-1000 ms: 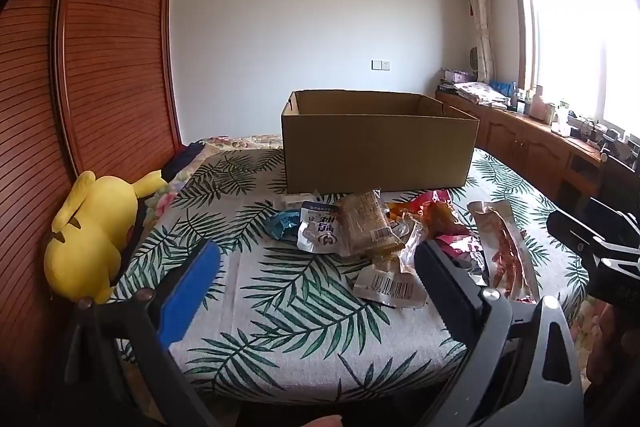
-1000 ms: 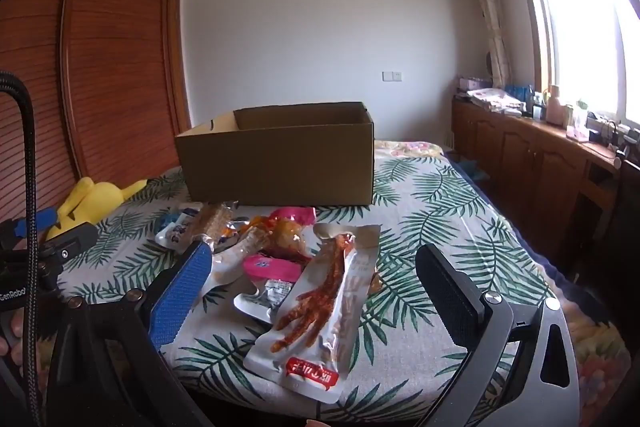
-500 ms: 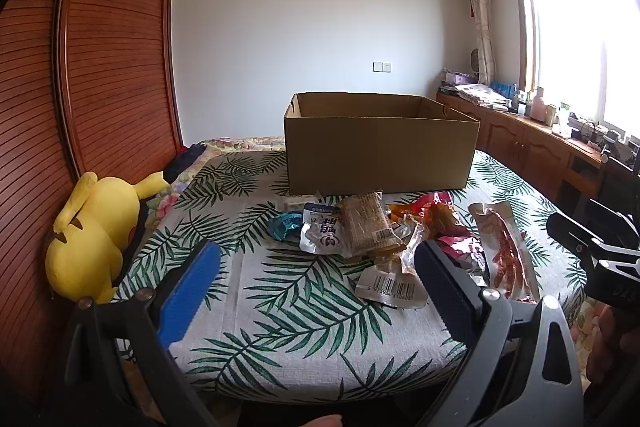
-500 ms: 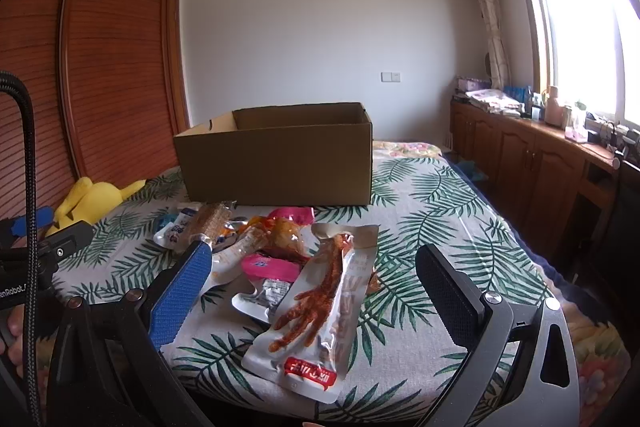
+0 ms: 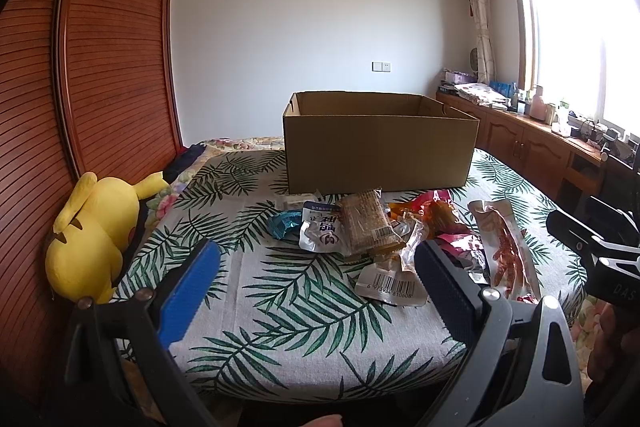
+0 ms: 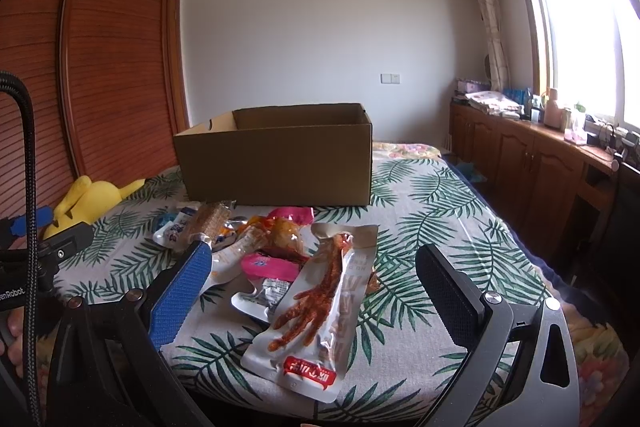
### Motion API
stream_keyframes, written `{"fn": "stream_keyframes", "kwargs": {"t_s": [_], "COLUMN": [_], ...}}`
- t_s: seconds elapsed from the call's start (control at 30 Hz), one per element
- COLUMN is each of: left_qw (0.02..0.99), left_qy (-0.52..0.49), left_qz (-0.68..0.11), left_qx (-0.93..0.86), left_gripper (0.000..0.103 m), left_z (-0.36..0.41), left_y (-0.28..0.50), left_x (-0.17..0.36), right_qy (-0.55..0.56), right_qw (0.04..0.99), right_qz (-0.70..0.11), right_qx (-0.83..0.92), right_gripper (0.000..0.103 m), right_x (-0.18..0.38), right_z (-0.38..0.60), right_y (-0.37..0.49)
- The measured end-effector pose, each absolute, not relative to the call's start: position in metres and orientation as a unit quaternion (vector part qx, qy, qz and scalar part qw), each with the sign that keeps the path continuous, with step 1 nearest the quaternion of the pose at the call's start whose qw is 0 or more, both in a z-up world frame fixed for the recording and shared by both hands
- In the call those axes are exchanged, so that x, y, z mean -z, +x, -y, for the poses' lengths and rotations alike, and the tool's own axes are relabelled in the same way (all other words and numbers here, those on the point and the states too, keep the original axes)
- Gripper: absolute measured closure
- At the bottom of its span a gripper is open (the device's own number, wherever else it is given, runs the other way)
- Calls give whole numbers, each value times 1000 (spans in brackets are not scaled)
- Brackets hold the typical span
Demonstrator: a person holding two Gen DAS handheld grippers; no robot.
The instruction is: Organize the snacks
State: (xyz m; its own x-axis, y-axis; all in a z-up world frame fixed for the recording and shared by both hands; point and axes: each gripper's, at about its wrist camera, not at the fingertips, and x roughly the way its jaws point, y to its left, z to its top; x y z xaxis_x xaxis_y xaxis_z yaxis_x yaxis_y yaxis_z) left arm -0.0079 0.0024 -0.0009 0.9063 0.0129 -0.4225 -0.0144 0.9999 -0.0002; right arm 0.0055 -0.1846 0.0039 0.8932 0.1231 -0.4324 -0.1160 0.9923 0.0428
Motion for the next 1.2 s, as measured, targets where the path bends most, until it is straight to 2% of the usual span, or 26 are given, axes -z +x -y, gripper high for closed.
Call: {"fn": "stream_keyframes", "kwargs": {"t_s": [1.2], "left_qw": [978], "left_qy": [-3], "left_qz": [-211], "left_qx": [-3], "left_gripper": [4], "left_z": [-5], "left_y": [-10], "left_x": [-5], "right_qy": [5], "right_qw": [973], "right_qz": [-223], "right_qx": [-64], "right_gripper": [0], "right_x": [-5], "right_z": [181], "right_y": [6]}}
